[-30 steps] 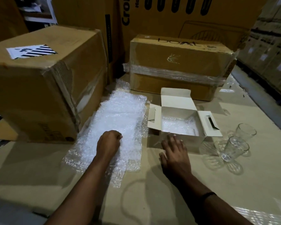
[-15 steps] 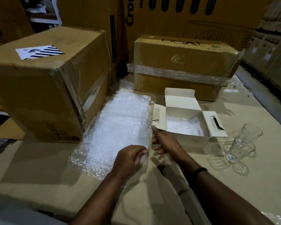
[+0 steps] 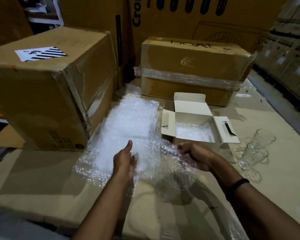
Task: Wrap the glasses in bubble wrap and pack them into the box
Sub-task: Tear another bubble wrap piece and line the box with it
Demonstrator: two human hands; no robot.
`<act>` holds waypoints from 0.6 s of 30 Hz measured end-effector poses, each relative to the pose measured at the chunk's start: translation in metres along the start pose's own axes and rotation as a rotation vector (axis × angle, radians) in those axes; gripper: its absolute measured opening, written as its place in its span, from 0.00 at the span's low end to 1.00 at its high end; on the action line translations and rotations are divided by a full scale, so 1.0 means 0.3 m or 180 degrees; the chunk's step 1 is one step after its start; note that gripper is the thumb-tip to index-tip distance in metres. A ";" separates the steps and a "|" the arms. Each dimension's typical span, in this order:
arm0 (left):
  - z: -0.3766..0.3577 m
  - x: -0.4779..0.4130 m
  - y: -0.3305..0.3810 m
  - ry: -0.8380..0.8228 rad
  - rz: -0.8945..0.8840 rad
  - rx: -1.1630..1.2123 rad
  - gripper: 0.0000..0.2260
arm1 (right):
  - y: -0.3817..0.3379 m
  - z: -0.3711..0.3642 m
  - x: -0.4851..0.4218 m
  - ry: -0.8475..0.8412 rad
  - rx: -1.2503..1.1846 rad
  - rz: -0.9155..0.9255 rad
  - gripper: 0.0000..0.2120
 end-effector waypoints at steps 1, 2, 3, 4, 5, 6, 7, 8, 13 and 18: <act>-0.022 0.013 -0.010 -0.0207 0.0248 0.0240 0.28 | -0.003 0.027 0.022 0.0005 0.0197 -0.0069 0.13; -0.036 0.019 -0.017 -0.0369 0.0403 0.0384 0.29 | 0.000 0.067 0.033 0.0069 0.0441 -0.0141 0.12; -0.051 0.027 -0.017 -0.0527 0.0492 0.0480 0.29 | 0.003 0.107 0.036 0.0148 0.0735 -0.0193 0.13; -0.062 0.028 -0.016 -0.0646 0.0533 0.0482 0.29 | 0.005 0.147 0.041 0.0225 0.1058 -0.0225 0.15; -0.073 0.026 -0.017 -0.0727 0.0521 0.0380 0.28 | 0.003 0.174 0.047 0.0247 0.1390 -0.0255 0.15; -0.083 0.026 -0.020 -0.0737 0.0455 0.0192 0.25 | 0.000 0.188 0.055 0.0192 0.1690 -0.0275 0.14; -0.094 0.028 -0.027 -0.0665 0.0384 0.0035 0.20 | -0.002 0.203 0.062 0.0120 0.1945 -0.0282 0.11; -0.101 0.027 -0.034 -0.0547 0.0267 -0.0070 0.15 | -0.002 0.222 0.061 0.0140 0.2162 -0.0278 0.08; -0.127 0.092 -0.080 -0.0145 -0.0499 -0.0597 0.22 | 0.045 0.340 0.092 0.0784 0.3391 -0.0077 0.07; -0.147 0.169 -0.164 0.0042 -0.1293 -0.1520 0.34 | 0.194 0.258 0.212 0.1443 0.5006 0.1330 0.29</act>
Point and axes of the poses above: each hand's wrist, its own x-axis away from the middle knuckle, its own z-axis out of the back of the hand, y = z × x, the point moved 5 cm from there along -x, towards the middle knuckle, and after that the axes turned 8 degrees about -x, right-handed, at the moved point
